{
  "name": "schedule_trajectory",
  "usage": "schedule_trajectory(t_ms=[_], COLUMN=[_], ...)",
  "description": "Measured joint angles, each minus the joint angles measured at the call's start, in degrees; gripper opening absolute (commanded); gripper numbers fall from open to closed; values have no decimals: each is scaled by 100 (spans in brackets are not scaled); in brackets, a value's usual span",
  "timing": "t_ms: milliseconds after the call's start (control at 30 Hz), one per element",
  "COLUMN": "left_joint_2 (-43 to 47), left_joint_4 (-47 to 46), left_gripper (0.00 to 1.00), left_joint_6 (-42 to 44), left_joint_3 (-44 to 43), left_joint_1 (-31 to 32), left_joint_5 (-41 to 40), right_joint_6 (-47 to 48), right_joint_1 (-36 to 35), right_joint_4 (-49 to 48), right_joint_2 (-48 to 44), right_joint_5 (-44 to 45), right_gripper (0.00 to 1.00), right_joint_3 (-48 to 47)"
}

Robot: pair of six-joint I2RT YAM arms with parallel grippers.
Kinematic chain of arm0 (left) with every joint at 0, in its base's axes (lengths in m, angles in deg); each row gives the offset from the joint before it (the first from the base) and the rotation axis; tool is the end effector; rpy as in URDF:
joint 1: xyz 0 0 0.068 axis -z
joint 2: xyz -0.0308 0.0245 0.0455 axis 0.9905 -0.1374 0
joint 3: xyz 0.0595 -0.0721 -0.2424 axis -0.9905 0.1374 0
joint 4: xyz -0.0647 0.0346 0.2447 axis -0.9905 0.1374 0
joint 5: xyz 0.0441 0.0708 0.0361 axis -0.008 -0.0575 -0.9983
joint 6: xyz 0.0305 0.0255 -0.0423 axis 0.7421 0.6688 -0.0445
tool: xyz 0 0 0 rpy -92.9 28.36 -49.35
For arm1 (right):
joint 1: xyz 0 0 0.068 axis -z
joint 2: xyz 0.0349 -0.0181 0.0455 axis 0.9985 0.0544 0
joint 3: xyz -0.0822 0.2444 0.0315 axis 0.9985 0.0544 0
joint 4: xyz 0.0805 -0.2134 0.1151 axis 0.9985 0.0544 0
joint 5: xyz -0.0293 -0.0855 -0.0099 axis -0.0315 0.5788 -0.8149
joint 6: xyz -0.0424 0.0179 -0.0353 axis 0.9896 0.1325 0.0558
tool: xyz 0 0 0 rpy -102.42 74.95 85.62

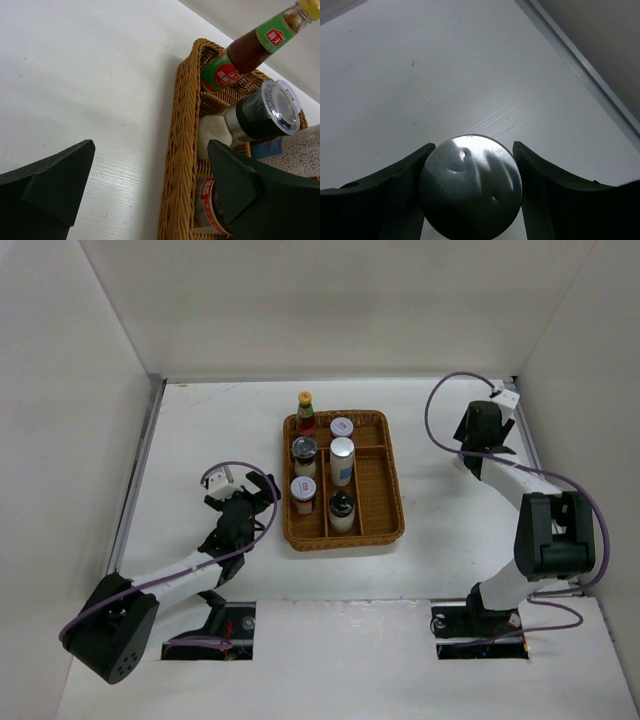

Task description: Organize the condiment bottles

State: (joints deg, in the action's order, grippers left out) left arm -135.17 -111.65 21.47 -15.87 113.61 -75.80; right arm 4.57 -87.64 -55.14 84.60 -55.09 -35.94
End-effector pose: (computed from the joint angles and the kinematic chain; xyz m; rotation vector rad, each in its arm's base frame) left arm 0.1837 -0.0842 0.1676 -0.5414 1.6517 -0.3442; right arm 0.3547 -0.0157 0.2233 0.5719 1.9407 -0.3466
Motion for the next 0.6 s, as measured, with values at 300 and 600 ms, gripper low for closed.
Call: schedule_trajectory(t_ms=[300, 600], left_joint_2=[4, 83], left_joint_4=[2, 4], left_gripper=[100, 100], left_joint_6=[2, 0], left_joint_3=[0, 0], left_joint_1=[-57, -184], left_joint_5=[-138, -236], right_joint_6=[59, 37], right_joint_1=[-2184, -3410], right_joint_4=[-59, -422], right_joint_2=[-1882, -1294], right_joint_5=[229, -63], right_gripper=[50, 51], right_joint_3=[339, 254])
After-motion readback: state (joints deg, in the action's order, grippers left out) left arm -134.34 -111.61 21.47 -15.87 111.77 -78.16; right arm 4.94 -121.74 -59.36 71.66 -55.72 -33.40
